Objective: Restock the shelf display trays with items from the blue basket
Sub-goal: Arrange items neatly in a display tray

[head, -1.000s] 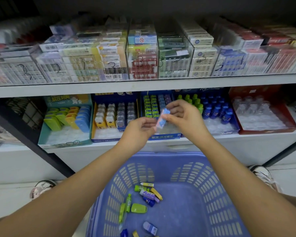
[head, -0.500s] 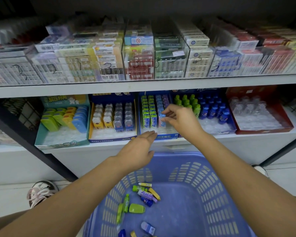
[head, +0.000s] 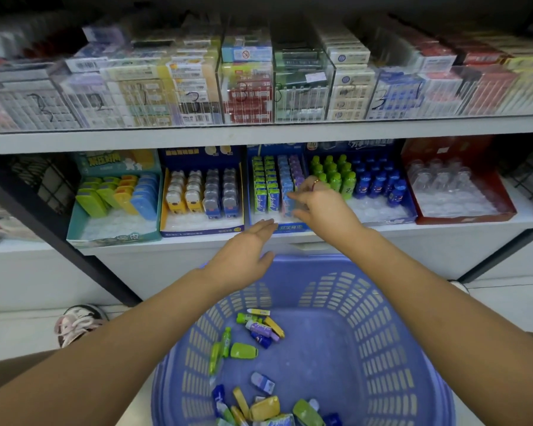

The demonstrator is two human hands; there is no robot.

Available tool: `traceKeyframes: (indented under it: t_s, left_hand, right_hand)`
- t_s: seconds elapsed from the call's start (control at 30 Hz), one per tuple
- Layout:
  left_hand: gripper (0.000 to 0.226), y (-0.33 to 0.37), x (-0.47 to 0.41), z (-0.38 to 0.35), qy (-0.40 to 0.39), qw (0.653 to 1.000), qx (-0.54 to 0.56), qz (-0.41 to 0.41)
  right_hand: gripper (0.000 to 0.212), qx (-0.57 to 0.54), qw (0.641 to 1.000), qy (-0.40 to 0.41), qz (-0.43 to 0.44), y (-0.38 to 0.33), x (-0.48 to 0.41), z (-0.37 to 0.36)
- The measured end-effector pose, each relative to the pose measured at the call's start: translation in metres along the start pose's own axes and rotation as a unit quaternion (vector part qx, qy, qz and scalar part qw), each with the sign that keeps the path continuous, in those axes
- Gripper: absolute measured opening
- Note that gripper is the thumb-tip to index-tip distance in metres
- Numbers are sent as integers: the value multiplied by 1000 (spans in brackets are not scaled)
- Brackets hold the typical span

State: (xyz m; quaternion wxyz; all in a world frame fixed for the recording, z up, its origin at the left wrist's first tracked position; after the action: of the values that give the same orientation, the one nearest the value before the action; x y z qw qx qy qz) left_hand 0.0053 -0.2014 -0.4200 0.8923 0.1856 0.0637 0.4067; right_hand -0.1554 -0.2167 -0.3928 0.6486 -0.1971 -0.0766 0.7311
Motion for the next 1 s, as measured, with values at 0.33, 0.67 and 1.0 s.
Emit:
traceKeyframes:
  t_s: [0.33, 0.67, 1.0]
  left_hand:
    - [31, -46, 47, -97, -136, 981, 31, 134]
    - [44, -80, 45, -206, -175, 954, 94, 223]
    - [26, -107, 35, -240, -124, 945, 85, 291]
  right_hand:
    - [30, -102, 954, -258, -116, 14, 107, -145]
    - [35, -155, 918, -322, -174, 39, 151, -253]
    - [33, 4, 934, -291, -208, 52, 146, -294]
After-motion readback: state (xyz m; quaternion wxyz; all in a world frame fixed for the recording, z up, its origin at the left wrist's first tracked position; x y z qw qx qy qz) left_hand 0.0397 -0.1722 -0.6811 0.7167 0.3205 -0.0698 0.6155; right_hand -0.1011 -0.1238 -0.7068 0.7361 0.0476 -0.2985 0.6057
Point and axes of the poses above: each hand's wrist, its own x-axis away from the middle knuckle, its own z-axis out of the back of the hand, y = z × x, the point moved 4 cm from there along -x, towards the middle knuckle, and after that the axes turned 3 degrees about -x, right-handed, at the moved point
